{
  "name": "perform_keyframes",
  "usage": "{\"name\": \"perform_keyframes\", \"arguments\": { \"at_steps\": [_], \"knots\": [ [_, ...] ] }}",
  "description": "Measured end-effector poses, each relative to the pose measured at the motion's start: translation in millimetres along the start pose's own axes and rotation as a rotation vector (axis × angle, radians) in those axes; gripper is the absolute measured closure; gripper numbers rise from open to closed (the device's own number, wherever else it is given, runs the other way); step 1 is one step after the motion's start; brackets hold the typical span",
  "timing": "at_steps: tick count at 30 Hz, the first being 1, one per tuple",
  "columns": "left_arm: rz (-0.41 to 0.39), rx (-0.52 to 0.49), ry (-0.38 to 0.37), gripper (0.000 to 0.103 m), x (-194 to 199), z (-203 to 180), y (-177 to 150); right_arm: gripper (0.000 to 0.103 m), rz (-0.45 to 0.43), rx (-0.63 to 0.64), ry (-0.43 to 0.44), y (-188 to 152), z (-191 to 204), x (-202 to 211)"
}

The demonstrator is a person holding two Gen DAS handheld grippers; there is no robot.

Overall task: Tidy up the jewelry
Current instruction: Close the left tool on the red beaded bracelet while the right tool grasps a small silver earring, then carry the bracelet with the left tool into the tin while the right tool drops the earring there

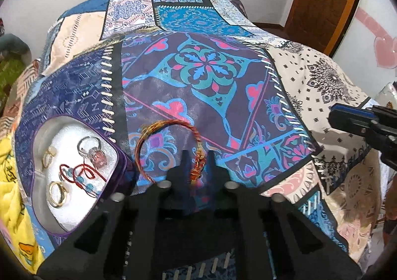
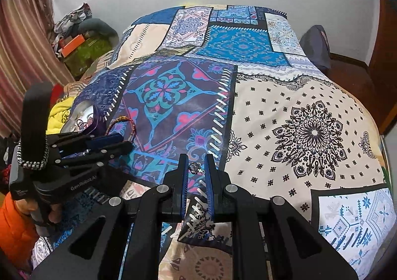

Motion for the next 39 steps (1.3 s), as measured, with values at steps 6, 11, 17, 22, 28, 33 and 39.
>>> {"name": "perform_keyframes", "arguments": {
  "at_steps": [6, 11, 17, 22, 28, 33, 39],
  "knots": [
    [0.004, 0.058, -0.076, 0.096, 11, 5, -7, 0.092, -0.010, -0.001, 0.009, 1, 1, 6],
    [-0.017, 0.055, -0.076, 0.096, 28, -1, -12, 0.092, -0.025, 0.011, 0.010, 4, 7, 14],
    [-0.082, 0.070, -0.085, 0.096, 61, 0, -9, 0.092, -0.053, 0.034, 0.011, 10, 17, 25],
    [-0.155, 0.072, -0.065, 0.096, 93, 6, -2, 0.092, -0.089, 0.055, 0.012, 18, 28, 37],
    [-0.231, 0.085, -0.045, 0.096, 125, 19, 3, 0.092, -0.132, 0.088, 0.031, 31, 46, 45],
    [-0.292, 0.107, -0.019, 0.096, 150, 39, 8, 0.092, -0.154, 0.124, 0.061, 40, 66, 45],
    [-0.329, 0.124, 0.017, 0.096, 162, 59, 12, 0.092, -0.169, 0.165, 0.110, 51, 93, 36]
  ]
}}
Point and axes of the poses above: each gripper's, at about its wrist camera, not at the fingertips, and x roughly against the way its jaws point, z to its left, y to its top, the point moved 1 cm from there along -x, roughly the way its jaws point, and after that the axes turned 2 degrees about -y, right-handed, at the moved point
